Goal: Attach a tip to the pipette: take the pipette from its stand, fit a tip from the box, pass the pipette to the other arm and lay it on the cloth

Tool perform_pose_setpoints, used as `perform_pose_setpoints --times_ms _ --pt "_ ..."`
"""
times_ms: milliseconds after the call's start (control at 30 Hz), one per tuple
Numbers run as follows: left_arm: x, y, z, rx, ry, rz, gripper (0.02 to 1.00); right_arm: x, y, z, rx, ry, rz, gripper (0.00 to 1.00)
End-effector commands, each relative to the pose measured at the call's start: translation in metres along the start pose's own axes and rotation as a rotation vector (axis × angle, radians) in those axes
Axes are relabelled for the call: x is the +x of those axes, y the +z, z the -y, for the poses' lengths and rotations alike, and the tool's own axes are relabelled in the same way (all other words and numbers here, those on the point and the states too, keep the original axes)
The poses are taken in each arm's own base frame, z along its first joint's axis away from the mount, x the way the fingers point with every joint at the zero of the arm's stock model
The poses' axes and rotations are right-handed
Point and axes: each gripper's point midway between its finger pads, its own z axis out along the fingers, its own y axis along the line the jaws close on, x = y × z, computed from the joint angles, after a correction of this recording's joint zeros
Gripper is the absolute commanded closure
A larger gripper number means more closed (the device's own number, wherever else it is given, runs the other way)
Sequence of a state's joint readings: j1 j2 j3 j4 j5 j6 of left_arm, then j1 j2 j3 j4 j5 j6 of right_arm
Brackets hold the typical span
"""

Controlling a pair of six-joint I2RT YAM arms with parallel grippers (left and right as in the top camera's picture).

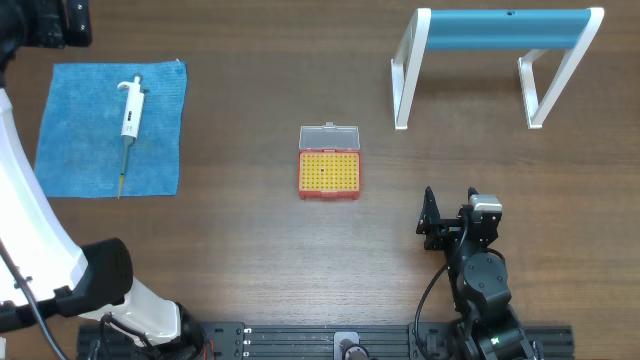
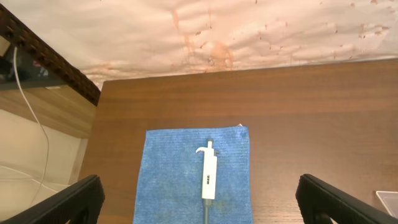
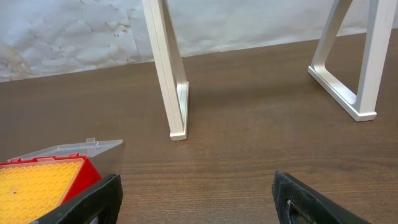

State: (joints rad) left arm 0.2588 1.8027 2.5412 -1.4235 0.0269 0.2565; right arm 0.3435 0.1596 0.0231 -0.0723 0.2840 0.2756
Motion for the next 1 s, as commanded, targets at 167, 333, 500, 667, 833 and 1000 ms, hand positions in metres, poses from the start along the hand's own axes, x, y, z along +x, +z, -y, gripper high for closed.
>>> perform_pose_setpoints --times_ms 167,333,500,667,833,1000 --pt "0.004 0.015 0.001 0.014 -0.017 -0.031 0.020 0.002 0.000 -0.002 -0.010 0.007 -0.004 0.202" --pt "-0.039 -0.061 0.031 0.097 0.029 0.263 0.020 0.002 0.000 -0.002 -0.010 0.007 -0.004 0.202" --pt "-0.044 -0.150 0.047 0.109 -0.072 0.692 0.020 0.002 0.000 -0.002 -0.010 0.007 -0.004 0.202" --pt "0.050 -0.146 0.066 0.143 -0.194 0.835 0.020 0.002 0.000 -0.002 -0.010 0.007 -0.004 0.202" --pt "0.141 -0.099 0.089 0.223 -0.340 0.953 0.020 0.002 0.000 -0.002 -0.010 0.007 -0.004 0.202" --pt "0.191 -0.057 0.109 0.234 -0.370 1.007 0.020 0.002 0.000 -0.002 -0.010 0.007 -0.004 0.202"
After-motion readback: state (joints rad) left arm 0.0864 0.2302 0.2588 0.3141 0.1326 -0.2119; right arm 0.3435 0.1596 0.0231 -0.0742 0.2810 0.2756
